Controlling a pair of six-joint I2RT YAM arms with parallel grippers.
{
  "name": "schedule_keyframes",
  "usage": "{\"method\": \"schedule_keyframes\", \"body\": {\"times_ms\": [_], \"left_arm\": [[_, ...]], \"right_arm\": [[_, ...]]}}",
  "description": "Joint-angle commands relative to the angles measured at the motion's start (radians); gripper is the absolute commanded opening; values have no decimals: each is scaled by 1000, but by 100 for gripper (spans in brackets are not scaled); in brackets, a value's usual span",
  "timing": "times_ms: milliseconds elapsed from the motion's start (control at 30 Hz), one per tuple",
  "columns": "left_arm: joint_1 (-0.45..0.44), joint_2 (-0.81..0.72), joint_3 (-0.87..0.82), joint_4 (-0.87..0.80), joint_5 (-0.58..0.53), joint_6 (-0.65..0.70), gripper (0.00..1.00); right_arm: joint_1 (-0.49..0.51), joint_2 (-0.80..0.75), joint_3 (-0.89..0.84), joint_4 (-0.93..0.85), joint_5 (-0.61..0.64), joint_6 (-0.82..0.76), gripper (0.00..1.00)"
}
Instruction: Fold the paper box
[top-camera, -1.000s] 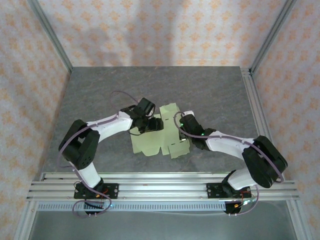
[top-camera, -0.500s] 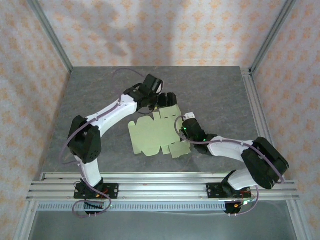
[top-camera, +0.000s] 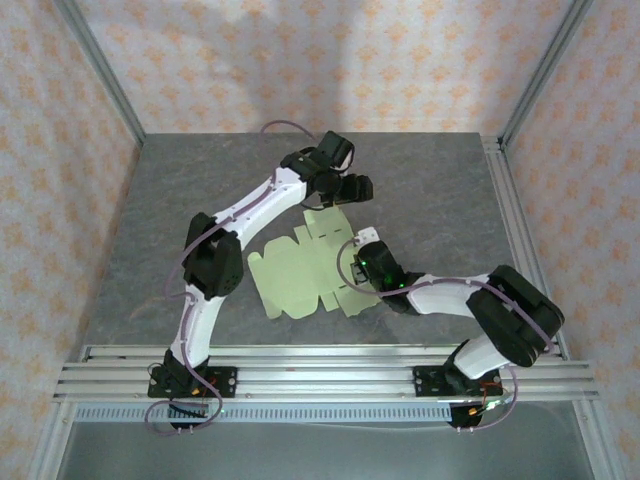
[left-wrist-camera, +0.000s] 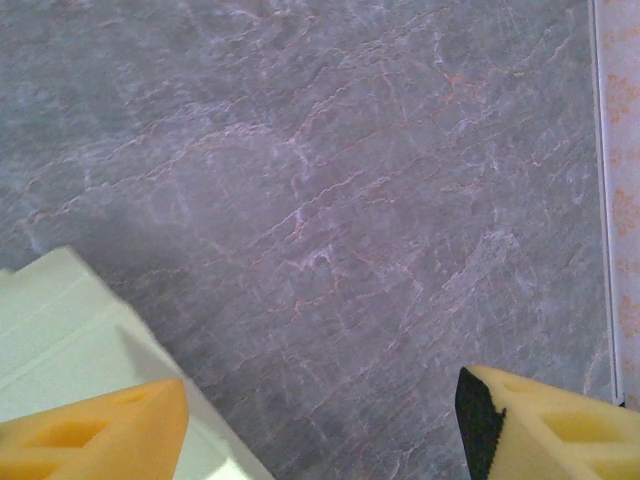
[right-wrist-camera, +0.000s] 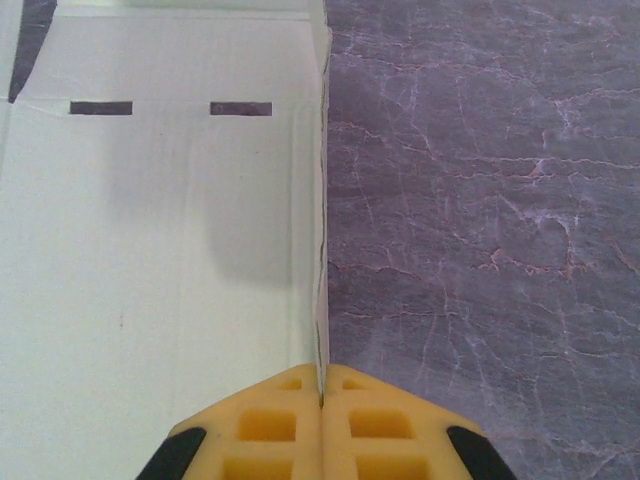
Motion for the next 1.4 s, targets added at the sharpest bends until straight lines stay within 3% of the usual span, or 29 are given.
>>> {"method": "schedule_keyframes", "body": {"times_ms": [0,167,567,967,1200,1367], "left_arm": [[-7,45,116,-114,-14,48,72],[-6,113,179,-162,-9,48,72],[-8,92,85,-148,2,47,71],[-12,30,-51,-95,46,27,59],[-26,6,-84,-63,72,-22,43],[-28,15,-108,-40,120,-81,41]], "right_arm": [[6,15,-5,42,22,-15,3],[6,12,-6,41,31,-13,3],[6,2,-9,42,67,-9,2],[6,-19,-11,36,76,-6,2],[6,-19,-10,28,74,-5,2],[6,-19,-12,29,74,2,2]]}}
